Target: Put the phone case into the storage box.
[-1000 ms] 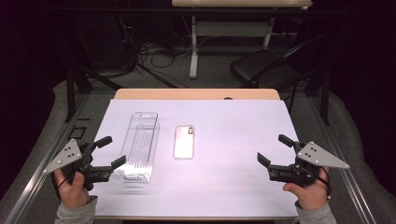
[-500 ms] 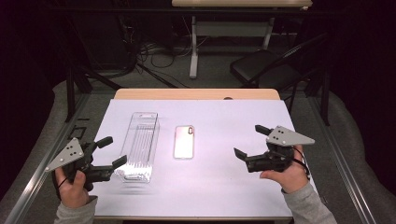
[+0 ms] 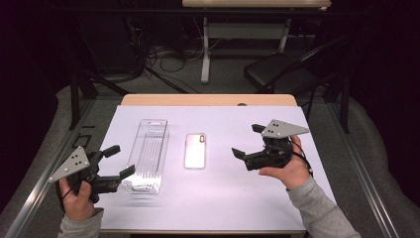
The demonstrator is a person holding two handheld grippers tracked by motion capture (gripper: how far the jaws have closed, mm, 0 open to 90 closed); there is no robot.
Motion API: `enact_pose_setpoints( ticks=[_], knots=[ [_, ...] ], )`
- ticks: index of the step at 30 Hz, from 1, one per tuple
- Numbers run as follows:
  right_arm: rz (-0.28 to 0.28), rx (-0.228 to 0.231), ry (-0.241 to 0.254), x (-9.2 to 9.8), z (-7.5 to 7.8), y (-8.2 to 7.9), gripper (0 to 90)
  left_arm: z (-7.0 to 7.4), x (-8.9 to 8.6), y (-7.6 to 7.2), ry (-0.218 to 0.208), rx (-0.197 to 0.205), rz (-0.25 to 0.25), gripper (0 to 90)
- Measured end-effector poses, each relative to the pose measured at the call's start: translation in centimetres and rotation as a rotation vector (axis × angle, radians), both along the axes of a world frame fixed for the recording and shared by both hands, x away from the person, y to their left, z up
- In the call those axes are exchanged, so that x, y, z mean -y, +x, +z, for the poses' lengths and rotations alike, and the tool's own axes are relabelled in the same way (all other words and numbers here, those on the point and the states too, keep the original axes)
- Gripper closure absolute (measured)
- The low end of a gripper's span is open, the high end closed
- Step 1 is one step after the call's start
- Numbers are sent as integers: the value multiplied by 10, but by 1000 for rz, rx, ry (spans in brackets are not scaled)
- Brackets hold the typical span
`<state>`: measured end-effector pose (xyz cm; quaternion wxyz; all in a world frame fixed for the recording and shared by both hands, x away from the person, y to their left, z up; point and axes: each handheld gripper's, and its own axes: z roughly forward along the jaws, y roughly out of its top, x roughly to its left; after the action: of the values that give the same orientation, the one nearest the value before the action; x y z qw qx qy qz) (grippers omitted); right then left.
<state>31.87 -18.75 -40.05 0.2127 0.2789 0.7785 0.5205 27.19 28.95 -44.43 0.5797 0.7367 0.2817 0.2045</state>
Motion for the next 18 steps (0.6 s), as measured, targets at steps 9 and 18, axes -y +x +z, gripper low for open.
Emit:
enact_pose_setpoints(
  ticks=[9,18],
  knots=[
    [46,-20,-79,-22,12,17,74,0,-1,0,-1,-1,3,156],
    [111,-58,-222,-47,18,37,135,0,-2,0,-2,1,3,156]
  ],
)
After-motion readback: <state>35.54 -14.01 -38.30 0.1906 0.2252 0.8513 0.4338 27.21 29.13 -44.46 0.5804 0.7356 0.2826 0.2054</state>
